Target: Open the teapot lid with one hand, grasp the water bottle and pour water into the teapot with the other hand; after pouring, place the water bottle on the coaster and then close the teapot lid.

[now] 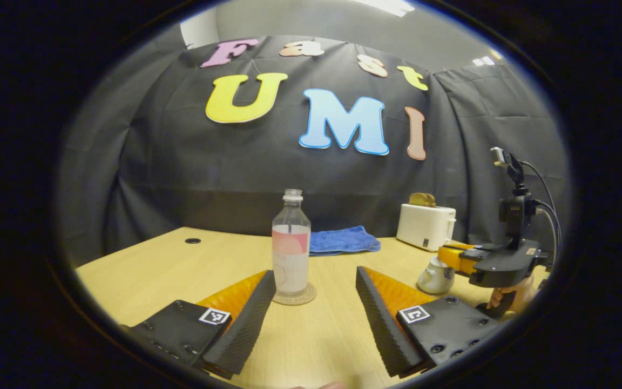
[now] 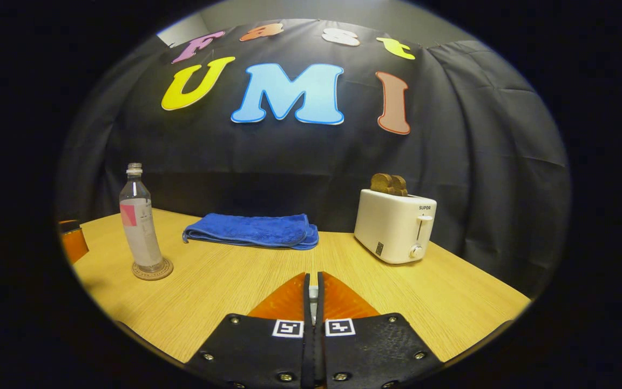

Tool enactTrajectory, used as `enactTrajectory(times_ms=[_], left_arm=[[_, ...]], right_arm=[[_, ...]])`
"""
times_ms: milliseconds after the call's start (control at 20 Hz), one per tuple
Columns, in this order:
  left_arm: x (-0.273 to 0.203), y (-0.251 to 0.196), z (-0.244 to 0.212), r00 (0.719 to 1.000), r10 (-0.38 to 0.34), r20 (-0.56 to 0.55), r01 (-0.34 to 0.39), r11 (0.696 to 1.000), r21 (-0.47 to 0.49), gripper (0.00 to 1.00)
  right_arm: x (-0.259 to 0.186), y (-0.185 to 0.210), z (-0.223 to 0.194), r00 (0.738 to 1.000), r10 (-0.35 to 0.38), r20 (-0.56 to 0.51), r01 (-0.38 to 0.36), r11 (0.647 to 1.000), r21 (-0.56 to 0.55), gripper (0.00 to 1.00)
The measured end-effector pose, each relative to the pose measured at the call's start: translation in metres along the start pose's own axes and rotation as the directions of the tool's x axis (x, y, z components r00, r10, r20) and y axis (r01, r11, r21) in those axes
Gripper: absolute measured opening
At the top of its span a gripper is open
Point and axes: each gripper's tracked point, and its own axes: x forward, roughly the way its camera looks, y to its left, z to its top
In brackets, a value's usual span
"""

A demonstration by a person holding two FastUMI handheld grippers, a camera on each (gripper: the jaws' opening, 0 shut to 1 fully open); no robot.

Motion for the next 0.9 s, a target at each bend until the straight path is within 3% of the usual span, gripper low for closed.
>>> enactTrajectory(times_ms=[200,350,400,450,500,550,650,750,900], left_arm=[[-0.005,0.002,0.007,0.999,0.027,0.016,-0.027,1.000,0.008,1.00],[-0.013,-0.006,0.017,0.998,0.046,0.046,-0.048,0.997,0.056,1.00],[-0.017,-0.010,0.018,0.997,0.051,0.058,-0.055,0.996,0.071,1.00],[-0.020,-0.018,0.016,0.997,0.047,0.062,-0.052,0.996,0.077,1.00],[-0.025,-0.028,0.008,0.998,0.045,0.054,-0.049,0.996,0.074,1.00],[-0.029,-0.038,0.002,0.998,0.042,0.044,-0.045,0.997,0.068,1.00],[-0.038,-0.052,-0.003,0.998,0.046,0.042,-0.049,0.996,0.071,1.00],[-0.049,-0.060,0.005,0.996,0.053,0.072,-0.059,0.995,0.082,1.00],[-0.062,-0.066,0.014,0.991,0.071,0.113,-0.083,0.991,0.109,1.00]], right_arm=[[-0.010,-0.006,0.018,0.998,-0.028,0.048,0.030,0.998,-0.052,0.14],[-0.035,0.004,0.037,0.996,0.003,0.088,-0.001,0.999,-0.033,0.33],[-0.046,0.012,0.038,0.996,0.031,0.088,-0.028,0.999,-0.038,0.44],[-0.057,0.018,0.036,0.996,0.050,0.080,-0.046,0.998,-0.049,0.61],[-0.070,0.020,0.032,0.996,0.057,0.071,-0.054,0.997,-0.052,0.64],[-0.082,0.026,0.028,0.995,0.075,0.068,-0.073,0.997,-0.041,0.80],[-0.107,0.034,0.020,0.994,0.087,0.064,-0.087,0.996,0.001,0.88],[-0.125,0.027,0.016,0.997,0.047,0.067,-0.049,0.998,0.038,0.95],[-0.148,0.017,0.014,0.997,-0.007,0.082,0.000,0.996,0.088,0.95]])
